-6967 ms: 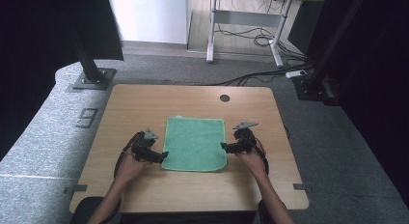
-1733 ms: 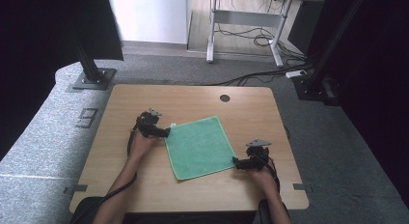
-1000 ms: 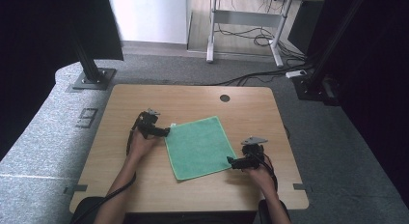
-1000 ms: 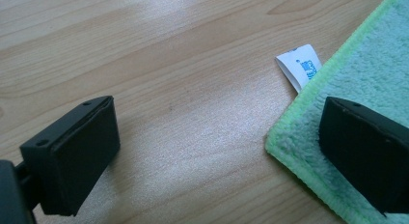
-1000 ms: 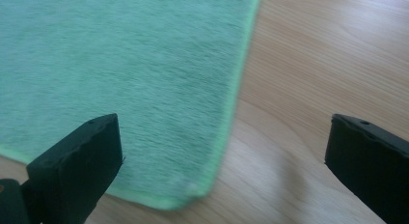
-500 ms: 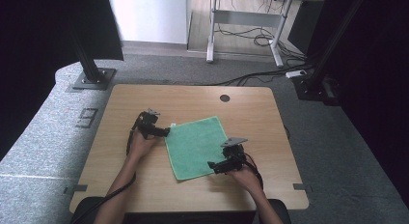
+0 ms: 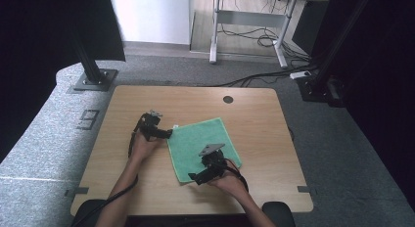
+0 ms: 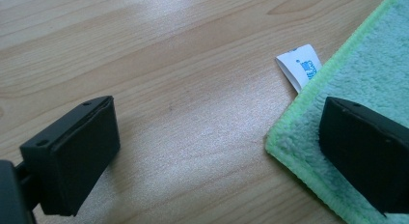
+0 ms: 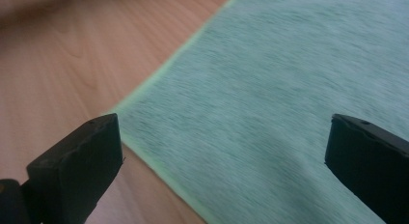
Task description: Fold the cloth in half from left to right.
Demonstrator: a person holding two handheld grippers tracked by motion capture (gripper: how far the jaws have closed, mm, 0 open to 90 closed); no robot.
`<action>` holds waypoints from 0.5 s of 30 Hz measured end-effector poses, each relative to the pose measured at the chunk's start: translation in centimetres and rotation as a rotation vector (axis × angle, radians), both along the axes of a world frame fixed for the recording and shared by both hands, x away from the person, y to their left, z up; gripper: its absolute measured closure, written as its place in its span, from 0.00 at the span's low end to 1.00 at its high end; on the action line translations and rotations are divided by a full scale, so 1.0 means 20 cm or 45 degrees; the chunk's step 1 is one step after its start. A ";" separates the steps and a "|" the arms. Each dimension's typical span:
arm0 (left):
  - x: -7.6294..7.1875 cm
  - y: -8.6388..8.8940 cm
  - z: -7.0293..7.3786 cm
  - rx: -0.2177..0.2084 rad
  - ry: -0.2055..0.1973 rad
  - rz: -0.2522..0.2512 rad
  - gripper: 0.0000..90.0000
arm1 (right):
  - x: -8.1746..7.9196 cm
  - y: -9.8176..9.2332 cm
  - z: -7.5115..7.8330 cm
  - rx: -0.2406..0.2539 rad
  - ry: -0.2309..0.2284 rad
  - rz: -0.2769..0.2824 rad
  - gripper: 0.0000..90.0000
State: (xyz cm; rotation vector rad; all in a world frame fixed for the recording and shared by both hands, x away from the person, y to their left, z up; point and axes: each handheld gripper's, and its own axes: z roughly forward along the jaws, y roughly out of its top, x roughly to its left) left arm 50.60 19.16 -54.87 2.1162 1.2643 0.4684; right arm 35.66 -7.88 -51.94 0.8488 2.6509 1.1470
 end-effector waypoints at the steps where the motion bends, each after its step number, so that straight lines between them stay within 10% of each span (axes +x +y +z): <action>1: 0.00 0.00 0.00 0.000 0.000 0.000 0.02 | -0.01 0.02 0.00 -0.002 0.002 0.012 0.01; 15: 0.00 0.00 0.00 0.000 0.002 0.000 0.02 | -0.11 0.24 -0.02 -0.047 0.008 0.167 0.35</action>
